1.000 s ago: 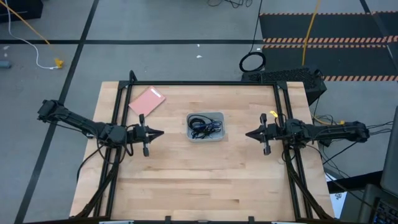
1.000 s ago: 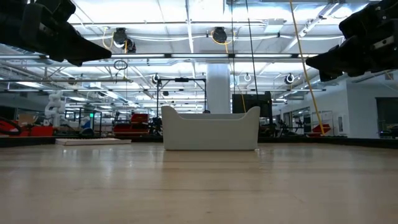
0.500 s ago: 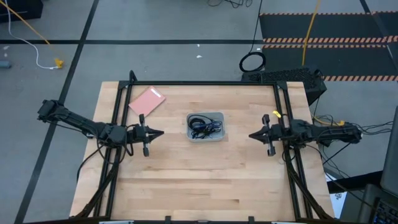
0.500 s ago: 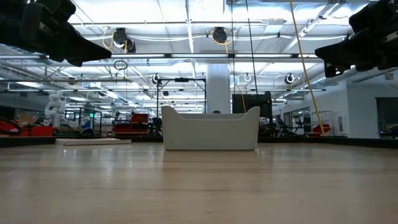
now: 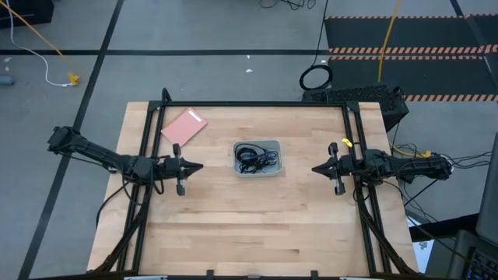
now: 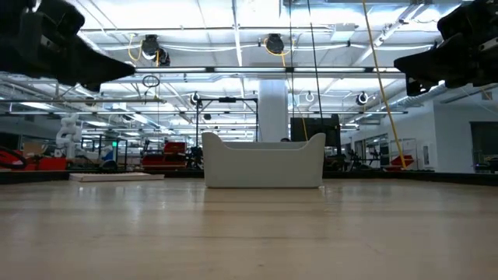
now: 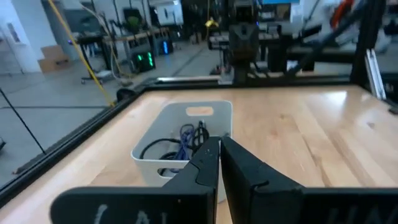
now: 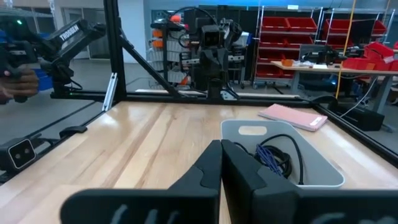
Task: Pick and place USB-C Cables
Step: Return to Home Position
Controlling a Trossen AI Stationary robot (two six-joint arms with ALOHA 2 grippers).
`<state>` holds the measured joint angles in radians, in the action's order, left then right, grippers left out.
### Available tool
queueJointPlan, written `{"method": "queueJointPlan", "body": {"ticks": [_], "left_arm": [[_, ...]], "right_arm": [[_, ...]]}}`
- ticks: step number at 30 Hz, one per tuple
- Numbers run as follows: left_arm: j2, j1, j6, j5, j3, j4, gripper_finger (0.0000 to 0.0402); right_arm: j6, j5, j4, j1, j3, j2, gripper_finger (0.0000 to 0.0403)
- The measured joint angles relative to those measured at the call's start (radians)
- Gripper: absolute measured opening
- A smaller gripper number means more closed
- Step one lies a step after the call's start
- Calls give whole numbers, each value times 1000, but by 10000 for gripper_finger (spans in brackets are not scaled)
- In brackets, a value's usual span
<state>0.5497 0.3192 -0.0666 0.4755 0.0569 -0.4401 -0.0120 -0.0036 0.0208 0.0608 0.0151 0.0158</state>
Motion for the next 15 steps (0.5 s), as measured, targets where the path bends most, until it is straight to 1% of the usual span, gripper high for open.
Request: {"method": "queueJointPlan", "body": {"ticks": [2, 6, 10, 15], "left_arm": [[-38, -6, 6, -6, -49, -38, 21], [-88, -12, 32, -51, -47, 20, 21], [-124, -12, -15, -135, -47, 19, 21], [-191, -12, -69, -182, -47, 29, 21]], "right_arm": [[0, 0, 3, 0, 0, 0, 0], [0, 2, 9, 0, 0, 0, 0], [0, 3, 10, 0, 0, 0, 0], [0, 3, 10, 0, 0, 0, 0]]}}
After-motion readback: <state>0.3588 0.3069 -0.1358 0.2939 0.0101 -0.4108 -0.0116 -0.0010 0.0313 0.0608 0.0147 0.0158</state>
